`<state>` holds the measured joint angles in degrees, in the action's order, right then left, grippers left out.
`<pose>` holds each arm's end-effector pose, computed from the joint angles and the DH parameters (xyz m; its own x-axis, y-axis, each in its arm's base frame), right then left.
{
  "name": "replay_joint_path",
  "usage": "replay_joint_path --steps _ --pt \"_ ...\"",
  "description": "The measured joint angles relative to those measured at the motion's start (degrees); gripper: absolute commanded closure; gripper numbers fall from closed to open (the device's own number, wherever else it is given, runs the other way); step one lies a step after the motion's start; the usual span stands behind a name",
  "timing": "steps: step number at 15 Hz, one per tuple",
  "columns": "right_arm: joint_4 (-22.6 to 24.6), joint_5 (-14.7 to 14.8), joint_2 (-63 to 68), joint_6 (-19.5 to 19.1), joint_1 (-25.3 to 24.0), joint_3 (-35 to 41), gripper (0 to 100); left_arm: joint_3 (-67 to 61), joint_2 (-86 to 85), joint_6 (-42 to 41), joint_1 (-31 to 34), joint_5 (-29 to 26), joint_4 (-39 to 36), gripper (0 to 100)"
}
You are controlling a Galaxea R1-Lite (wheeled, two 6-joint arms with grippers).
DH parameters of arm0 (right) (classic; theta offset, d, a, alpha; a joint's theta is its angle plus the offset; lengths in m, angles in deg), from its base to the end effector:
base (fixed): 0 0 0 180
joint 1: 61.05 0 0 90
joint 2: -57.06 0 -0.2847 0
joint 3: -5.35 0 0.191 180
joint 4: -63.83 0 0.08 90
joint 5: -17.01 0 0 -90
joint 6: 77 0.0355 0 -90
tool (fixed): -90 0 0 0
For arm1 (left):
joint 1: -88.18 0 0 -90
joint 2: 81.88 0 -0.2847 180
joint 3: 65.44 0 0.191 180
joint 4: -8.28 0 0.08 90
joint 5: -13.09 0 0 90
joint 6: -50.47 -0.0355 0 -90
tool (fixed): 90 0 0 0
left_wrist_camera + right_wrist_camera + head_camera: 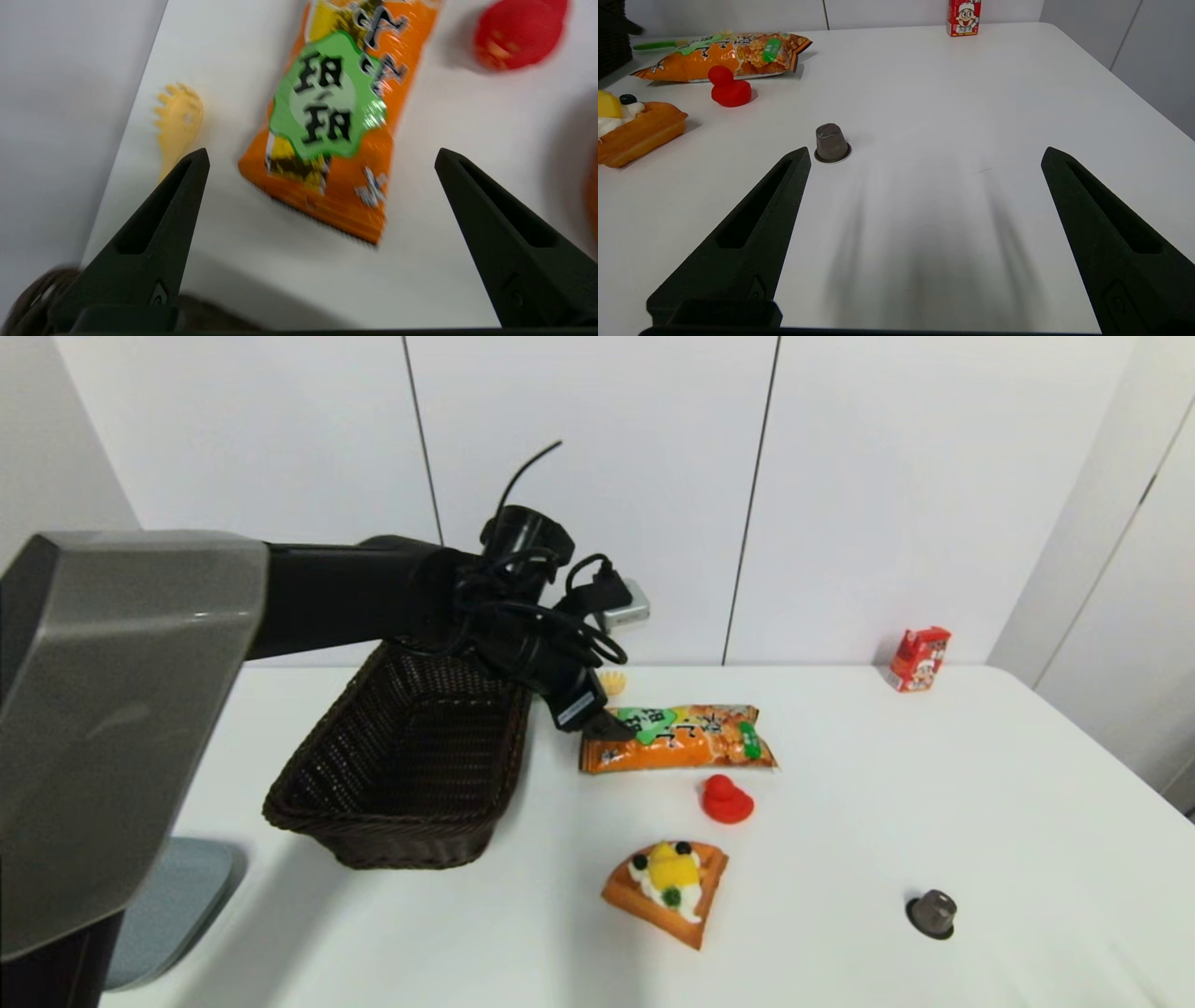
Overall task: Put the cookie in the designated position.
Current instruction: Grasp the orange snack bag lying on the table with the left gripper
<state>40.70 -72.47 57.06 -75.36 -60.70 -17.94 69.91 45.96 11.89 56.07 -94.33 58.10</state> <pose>0.0062 -0.0004 0.0758 0.9999 -0.0152 0.0028 0.0151 0.9995 0.0286 0.3740 -0.2473 0.1731 0.4385 -0.6286 -0.6423 0.8986 0.3167 0.3036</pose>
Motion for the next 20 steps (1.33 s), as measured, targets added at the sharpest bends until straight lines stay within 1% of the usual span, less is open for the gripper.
replay_joint_path --steps 2,5,7,17,20 --pt "0.0 0.0 0.0 0.0 0.0 0.0 0 0.9 3.2 1.6 -0.1 -0.3 -4.7 0" --pt "0.0 0.0 0.0 0.0 0.0 0.0 0 1.2 6.2 5.4 -0.9 -3.9 -8.8 0" --pt "0.0 0.0 0.0 0.0 0.0 0.0 0 1.2 7.5 6.0 -1.0 -4.7 -11.6 0" --pt "0.0 0.0 0.0 0.0 0.0 0.0 0 1.1 9.8 5.9 -2.4 -5.0 -11.4 0" --pt "0.0 0.0 0.0 0.0 0.0 0.0 0 0.9 10.0 5.9 -2.8 -5.5 -9.1 0"
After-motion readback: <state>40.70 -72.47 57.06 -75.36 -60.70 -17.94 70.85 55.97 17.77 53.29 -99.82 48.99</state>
